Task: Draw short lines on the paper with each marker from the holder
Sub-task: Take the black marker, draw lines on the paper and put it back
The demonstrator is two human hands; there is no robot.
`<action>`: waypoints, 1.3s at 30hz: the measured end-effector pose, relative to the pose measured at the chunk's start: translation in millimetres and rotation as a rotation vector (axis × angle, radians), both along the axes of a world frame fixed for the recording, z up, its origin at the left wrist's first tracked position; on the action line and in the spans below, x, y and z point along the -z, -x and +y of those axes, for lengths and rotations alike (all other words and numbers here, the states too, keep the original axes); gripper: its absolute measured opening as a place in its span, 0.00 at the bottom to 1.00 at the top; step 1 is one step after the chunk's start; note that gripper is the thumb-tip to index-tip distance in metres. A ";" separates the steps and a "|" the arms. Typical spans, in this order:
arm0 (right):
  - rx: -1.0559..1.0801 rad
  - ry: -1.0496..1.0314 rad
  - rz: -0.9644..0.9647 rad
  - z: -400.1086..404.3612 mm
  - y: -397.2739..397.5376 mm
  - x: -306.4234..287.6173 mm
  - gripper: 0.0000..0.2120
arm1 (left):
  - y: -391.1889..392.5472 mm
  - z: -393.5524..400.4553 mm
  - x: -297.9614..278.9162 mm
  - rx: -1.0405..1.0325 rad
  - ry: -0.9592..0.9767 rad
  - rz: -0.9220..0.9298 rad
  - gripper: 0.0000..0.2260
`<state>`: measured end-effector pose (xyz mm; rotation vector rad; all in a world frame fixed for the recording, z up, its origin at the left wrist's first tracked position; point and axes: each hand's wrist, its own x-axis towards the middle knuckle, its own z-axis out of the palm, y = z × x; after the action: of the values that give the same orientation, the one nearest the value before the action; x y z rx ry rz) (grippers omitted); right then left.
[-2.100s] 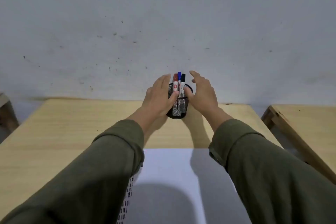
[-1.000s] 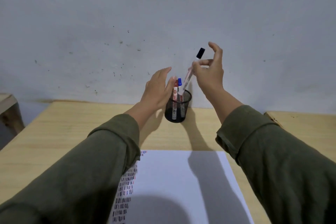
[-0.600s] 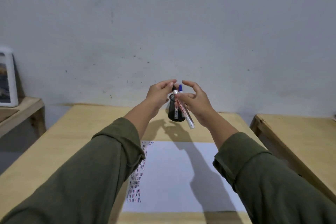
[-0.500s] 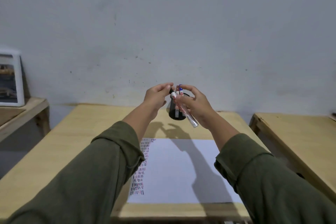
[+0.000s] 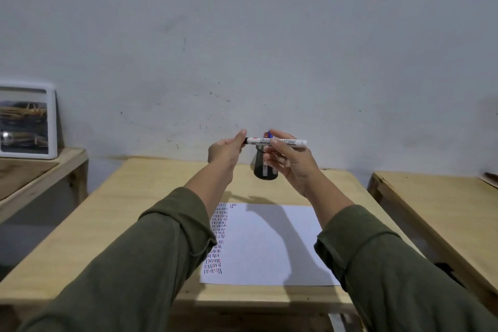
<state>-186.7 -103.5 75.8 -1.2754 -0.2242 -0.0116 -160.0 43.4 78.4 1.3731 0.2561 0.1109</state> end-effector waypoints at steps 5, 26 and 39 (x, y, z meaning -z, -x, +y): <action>-0.008 -0.072 0.012 10.0 -1.4 2.7 0.09 | 10.7 -3.8 -3.6 0.148 0.059 -0.030 0.09; -0.036 -0.151 0.001 19.0 -11.0 14.2 0.06 | -0.8 -7.2 2.7 0.065 0.245 -0.039 0.11; -0.112 0.091 -0.063 54.4 -13.0 37.8 0.07 | -2.8 38.8 27.1 -0.011 0.223 0.143 0.14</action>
<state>-173.7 -49.1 38.0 -1.3527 -0.3534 0.0548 -157.1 82.1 51.3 1.1592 0.3845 -0.0076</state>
